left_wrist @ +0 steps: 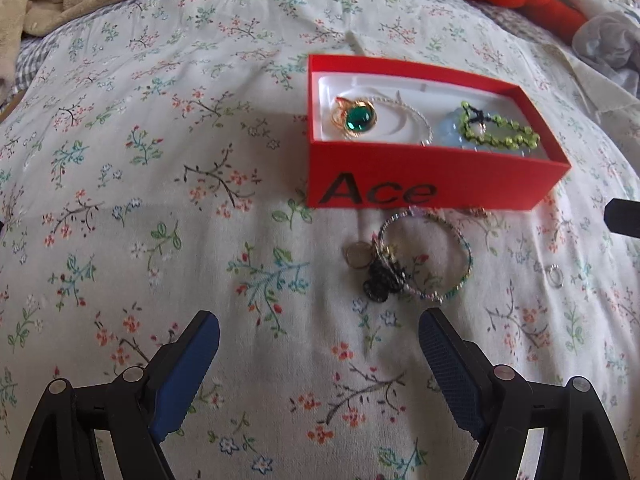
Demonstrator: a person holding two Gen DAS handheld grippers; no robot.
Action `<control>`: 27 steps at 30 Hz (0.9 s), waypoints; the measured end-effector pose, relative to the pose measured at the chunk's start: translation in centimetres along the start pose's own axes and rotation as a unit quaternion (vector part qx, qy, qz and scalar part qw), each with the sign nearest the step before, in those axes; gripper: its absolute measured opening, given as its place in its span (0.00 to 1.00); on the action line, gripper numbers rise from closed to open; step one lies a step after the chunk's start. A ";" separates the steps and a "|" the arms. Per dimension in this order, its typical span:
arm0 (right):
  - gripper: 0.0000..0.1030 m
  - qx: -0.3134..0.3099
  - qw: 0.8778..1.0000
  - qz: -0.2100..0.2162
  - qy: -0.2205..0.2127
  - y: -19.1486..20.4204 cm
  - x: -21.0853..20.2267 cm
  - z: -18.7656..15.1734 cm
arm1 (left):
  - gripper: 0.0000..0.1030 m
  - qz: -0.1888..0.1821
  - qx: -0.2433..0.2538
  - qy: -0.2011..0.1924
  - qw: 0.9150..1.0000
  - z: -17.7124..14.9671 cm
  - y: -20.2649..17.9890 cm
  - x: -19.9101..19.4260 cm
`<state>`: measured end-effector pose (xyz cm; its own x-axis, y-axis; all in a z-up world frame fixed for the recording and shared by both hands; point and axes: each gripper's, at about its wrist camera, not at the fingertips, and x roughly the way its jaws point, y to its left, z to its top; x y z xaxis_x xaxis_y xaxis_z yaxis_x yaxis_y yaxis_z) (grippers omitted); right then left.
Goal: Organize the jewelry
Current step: 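Withdraw both tools from the box toward the remaining jewelry, then grasp the multicolor beaded bracelet with the left tool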
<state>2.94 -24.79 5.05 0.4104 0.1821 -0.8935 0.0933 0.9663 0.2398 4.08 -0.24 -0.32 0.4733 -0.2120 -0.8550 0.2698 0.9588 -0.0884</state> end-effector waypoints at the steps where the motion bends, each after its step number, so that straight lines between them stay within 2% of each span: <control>1: 0.62 0.000 1.000 -0.006 0.008 -0.1 0.2 -0.3 | 0.83 -0.001 0.003 0.001 1.000 -0.3 -0.1 0.1; 6: 0.62 -0.006 0.999 -0.017 0.027 -0.1 0.7 -1.4 | 0.83 -0.025 -0.001 0.010 1.000 -1.4 -0.4 0.9; 11: 0.62 -0.006 0.999 -0.016 0.027 -0.1 0.4 -1.6 | 0.80 -0.058 -0.011 -0.010 0.998 -1.5 -0.7 1.1; 13: 0.62 -0.003 1.000 -0.016 0.026 -0.2 0.3 -1.6 | 0.76 -0.070 -0.009 -0.016 0.997 -1.3 -0.9 1.2; 17: 0.62 0.003 1.000 -0.015 0.028 -0.3 0.3 -1.4 | 0.59 -0.087 -0.016 -0.033 0.996 -0.3 -1.1 1.1; 19: 0.62 0.005 1.000 -0.015 0.027 -0.3 0.3 -1.3 | 0.53 -0.086 -0.019 -0.041 0.995 0.5 -1.2 1.1; 21: 0.62 0.005 0.999 -0.017 0.027 -0.4 0.2 -1.3 | 0.43 -0.086 -0.024 -0.043 0.995 1.4 -1.2 1.2; 27: 0.62 0.004 0.999 -0.015 0.031 -0.2 0.5 -1.2 | 0.30 -0.078 -0.010 -0.031 0.996 3.4 -2.0 2.6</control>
<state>2.07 -24.72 4.08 0.3494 0.1640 -0.9225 0.1130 0.9700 0.2153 7.66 -3.35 -0.64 0.4782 -0.3688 -0.7970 0.3276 0.9169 -0.2277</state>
